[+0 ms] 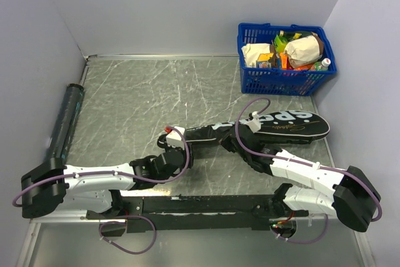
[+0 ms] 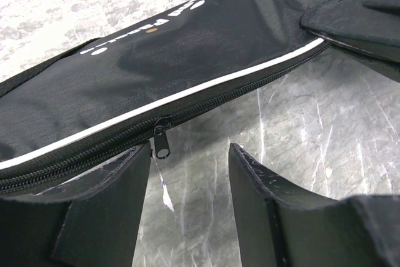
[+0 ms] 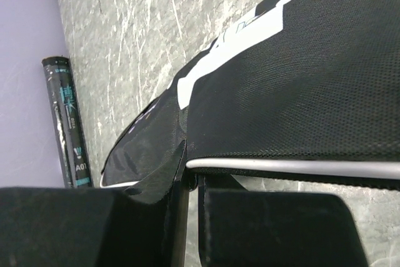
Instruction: Pack up the badminton gear
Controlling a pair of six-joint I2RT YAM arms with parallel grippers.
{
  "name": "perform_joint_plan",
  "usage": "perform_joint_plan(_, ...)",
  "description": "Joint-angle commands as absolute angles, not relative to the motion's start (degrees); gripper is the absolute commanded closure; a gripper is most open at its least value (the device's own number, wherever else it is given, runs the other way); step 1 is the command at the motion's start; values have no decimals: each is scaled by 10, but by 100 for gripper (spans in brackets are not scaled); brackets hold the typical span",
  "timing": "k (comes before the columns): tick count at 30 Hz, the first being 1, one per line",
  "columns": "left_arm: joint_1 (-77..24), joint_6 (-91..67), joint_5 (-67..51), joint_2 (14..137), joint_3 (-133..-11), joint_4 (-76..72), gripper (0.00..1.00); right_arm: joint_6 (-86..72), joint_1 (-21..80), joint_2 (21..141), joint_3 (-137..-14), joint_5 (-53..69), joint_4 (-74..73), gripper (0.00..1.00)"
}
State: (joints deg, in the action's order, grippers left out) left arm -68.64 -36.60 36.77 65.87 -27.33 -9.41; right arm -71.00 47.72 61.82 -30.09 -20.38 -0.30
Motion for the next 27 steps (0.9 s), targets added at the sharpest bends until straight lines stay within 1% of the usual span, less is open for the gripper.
perform_joint_plan(1, -679, -353, 357, 666, -272, -129, 44, -689, 475, 592, -312, -214, 43, 100)
perform_joint_plan(2, -676, -352, 355, 667, -272, -130, 48, -689, 475, 592, -312, -214, 45, 100)
perform_joint_plan(10, -667, -346, 350, 670, -271, -132, 63, -688, 476, 587, -307, -213, 47, 100)
perform_joint_plan(11, -665, -345, 351, 668, -271, -128, 68, -687, 475, 585, -307, -212, 47, 100)
perform_joint_plan(13, -664, -343, 353, 662, -271, -124, 74, -686, 476, 585, -306, -210, 48, 100)
perform_joint_plan(14, -664, -342, 354, 660, -271, -119, 78, -686, 475, 586, -307, -210, 48, 100)
perform_joint_plan(16, -662, -341, 360, 654, -272, -113, 83, -686, 475, 586, -306, -209, 48, 100)
perform_joint_plan(20, -648, -337, 364, 652, -279, -92, 99, -686, 476, 582, -302, -207, 48, 100)
perform_joint_plan(27, -635, -337, 369, 625, -287, -57, 99, -688, 475, 551, -285, -213, 26, 100)
